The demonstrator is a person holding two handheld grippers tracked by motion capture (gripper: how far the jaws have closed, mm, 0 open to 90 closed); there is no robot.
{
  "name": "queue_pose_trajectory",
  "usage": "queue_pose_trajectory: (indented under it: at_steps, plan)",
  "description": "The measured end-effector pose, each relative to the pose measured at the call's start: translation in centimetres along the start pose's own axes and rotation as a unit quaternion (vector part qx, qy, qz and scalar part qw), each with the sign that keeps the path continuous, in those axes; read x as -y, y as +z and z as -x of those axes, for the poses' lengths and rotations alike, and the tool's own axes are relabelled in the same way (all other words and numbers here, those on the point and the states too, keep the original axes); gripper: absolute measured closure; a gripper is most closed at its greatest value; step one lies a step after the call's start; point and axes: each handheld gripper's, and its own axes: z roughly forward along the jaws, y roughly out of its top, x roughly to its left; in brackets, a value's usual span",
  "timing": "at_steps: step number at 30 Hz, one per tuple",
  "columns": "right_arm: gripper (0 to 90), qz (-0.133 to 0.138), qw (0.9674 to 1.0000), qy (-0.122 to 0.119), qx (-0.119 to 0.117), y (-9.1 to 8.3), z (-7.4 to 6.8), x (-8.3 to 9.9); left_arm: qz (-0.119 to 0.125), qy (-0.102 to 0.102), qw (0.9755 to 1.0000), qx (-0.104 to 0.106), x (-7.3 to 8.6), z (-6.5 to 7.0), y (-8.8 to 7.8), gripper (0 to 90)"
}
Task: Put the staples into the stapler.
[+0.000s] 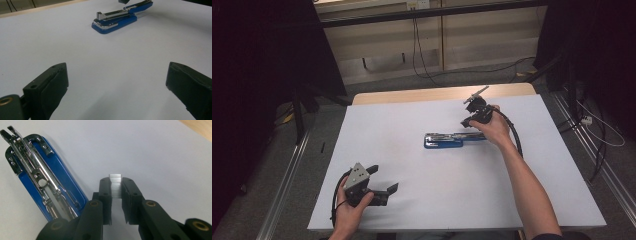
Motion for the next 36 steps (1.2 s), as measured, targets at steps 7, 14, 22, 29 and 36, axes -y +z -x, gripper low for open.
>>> queue_pose_trajectory:
  at_steps: [7,14,22,29,36]
  plan:
    - [79.2,0.028,0.9995,-0.014,-0.001,-0.8,-0.4,0.0,0.001,-0.004,1.0000,0.003,0.0,0.0,0.0,4.3]
    - [79.2,0.054,0.9984,-0.018,-0.007,-1.4,-0.5,0.3,0.002,-0.004,1.0000,0.000,0.0,-0.1,0.0,4.2]
    - [79.2,0.069,0.9975,-0.009,-0.012,-1.7,-0.9,0.5,0.001,-0.001,1.0000,-0.002,0.0,-0.1,0.0,4.2]
    - [79.2,0.094,0.9946,-0.035,-0.030,-1.7,-2.1,0.0,-0.001,-0.004,1.0000,-0.007,0.0,-0.2,0.0,4.2]
    - [79.2,0.104,0.9923,-0.050,-0.044,-1.6,-3.2,-0.5,0.003,-0.008,0.9999,-0.008,0.0,-0.3,-0.2,4.2]
